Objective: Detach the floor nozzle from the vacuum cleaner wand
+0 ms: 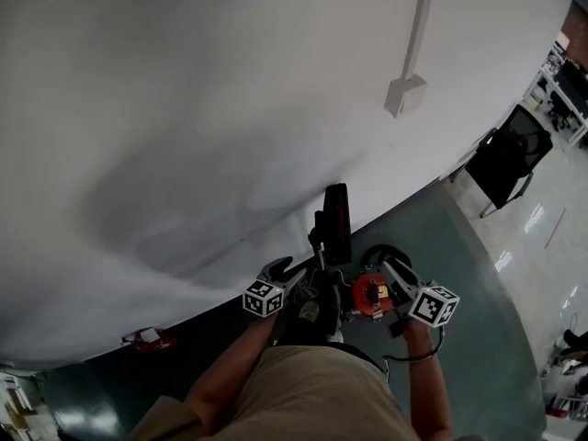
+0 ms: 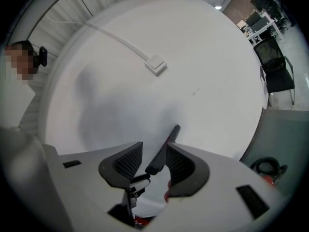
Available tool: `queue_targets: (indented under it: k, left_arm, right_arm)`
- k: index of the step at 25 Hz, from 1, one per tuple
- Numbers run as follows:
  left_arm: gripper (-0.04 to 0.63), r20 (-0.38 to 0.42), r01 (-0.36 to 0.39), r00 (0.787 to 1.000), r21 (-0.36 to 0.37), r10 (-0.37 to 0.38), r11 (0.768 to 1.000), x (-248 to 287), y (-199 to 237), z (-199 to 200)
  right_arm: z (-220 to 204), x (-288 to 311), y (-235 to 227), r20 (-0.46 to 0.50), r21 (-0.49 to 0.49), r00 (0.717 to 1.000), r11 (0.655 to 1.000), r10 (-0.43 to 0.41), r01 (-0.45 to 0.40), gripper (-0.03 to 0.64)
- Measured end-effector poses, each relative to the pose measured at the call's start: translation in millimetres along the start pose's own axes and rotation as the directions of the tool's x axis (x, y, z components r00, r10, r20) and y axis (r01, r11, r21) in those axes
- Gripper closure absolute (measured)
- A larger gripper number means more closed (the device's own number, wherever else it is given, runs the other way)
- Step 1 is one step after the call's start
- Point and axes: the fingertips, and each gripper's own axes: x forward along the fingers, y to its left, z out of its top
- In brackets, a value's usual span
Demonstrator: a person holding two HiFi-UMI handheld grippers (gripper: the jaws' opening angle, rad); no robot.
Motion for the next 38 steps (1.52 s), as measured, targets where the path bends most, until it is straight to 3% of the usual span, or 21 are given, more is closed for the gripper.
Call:
queue_targets:
  k: [8,14,18,22,25,27,32,38]
  left_arm:
    - [0.364,-0.101,0.093,0.991,0.017,-0.09,0.996,53,37,-23]
    - [0.345,-0.148,0.155,0.977,0.021,-0.15,0.988,89,47,-42]
    - [0.344,-0.17,0.2,0.968,0.069,-0.186,0.977,106,54,-48]
    - [0.344,-0.175,0.207,0.967,0.128,-0.183,0.97,109,66,-50]
    - [0.344,-0.194,0.208,0.964,0.13,-0.181,0.969,114,69,-53]
    - [0.344,-0.222,0.233,0.955,0.157,-0.196,0.96,115,66,-55]
    - [0.344,-0.302,0.284,0.93,0.233,-0.209,0.93,122,57,-68]
    - [0.344,-0.311,0.226,0.937,0.203,-0.156,0.953,131,55,-71]
  right_arm:
    - [16,54,7,-0.045,-0.022,0.998,0.998,-0.054,0.053,0.43]
    - [24,83,5,-0.07,0.008,0.992,0.994,-0.107,0.107,0.395]
    - [29,103,8,-0.073,0.049,0.992,0.993,-0.102,0.106,0.393]
    - [15,124,0,-0.14,0.071,0.986,0.993,-0.087,0.098,0.378]
    - [9,138,-15,-0.188,0.164,0.978,0.979,-0.088,0.119,0.366]
    - [6,147,-19,-0.204,0.199,0.977,0.975,-0.057,0.099,0.353]
    - [-4,158,-34,-0.273,0.178,0.961,0.978,-0.054,0.105,0.333]
    - [-9,168,-45,-0.328,0.205,0.945,0.977,0.005,0.065,0.332]
